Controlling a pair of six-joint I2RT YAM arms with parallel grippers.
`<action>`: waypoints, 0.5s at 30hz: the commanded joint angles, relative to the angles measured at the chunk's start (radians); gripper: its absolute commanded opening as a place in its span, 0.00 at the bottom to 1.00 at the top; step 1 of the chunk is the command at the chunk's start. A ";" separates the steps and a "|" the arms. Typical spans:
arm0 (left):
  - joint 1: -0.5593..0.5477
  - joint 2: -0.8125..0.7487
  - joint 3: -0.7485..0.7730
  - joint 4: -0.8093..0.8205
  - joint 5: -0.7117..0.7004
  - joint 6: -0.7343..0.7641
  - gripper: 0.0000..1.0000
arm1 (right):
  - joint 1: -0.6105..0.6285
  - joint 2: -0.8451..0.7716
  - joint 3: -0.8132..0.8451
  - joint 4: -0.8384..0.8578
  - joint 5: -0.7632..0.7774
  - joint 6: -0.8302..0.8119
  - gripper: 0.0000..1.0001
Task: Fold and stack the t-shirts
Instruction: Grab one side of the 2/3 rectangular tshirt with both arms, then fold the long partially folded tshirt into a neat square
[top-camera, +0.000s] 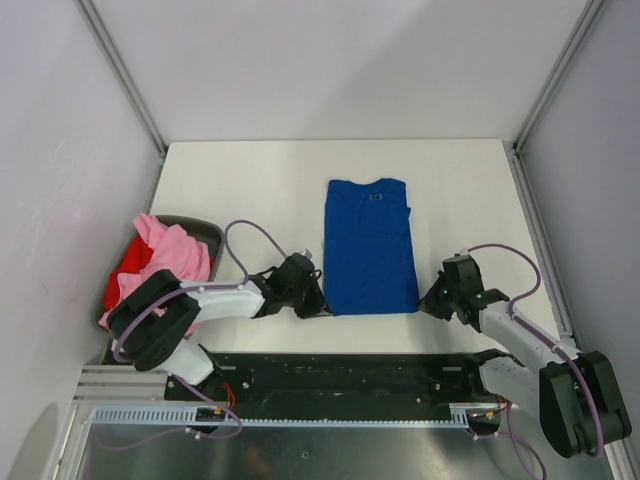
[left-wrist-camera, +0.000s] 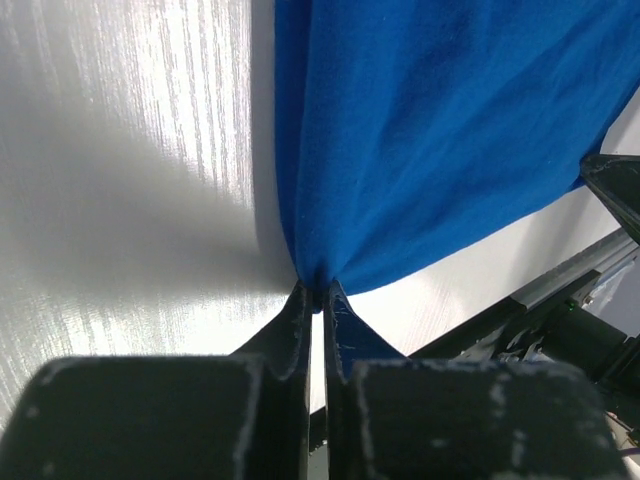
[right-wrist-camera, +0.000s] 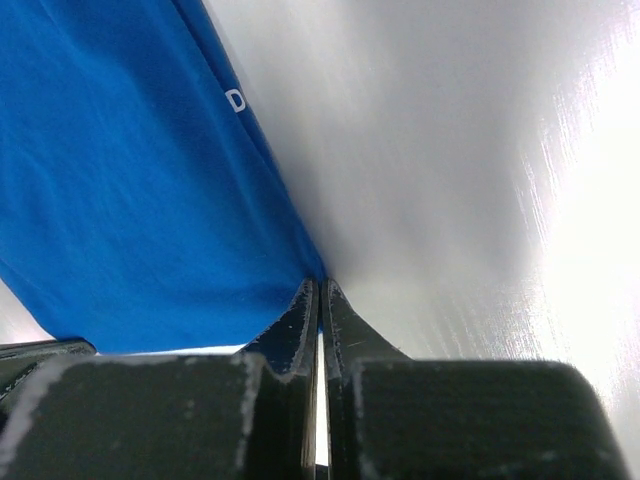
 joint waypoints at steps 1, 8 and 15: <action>-0.010 -0.024 0.021 -0.017 -0.050 0.031 0.01 | 0.008 0.007 0.008 -0.048 -0.014 -0.019 0.01; -0.012 -0.170 -0.021 -0.068 -0.083 0.048 0.00 | 0.032 -0.098 0.027 -0.133 -0.063 -0.005 0.00; -0.042 -0.347 -0.104 -0.120 -0.094 0.052 0.00 | 0.153 -0.217 0.030 -0.227 -0.044 0.073 0.00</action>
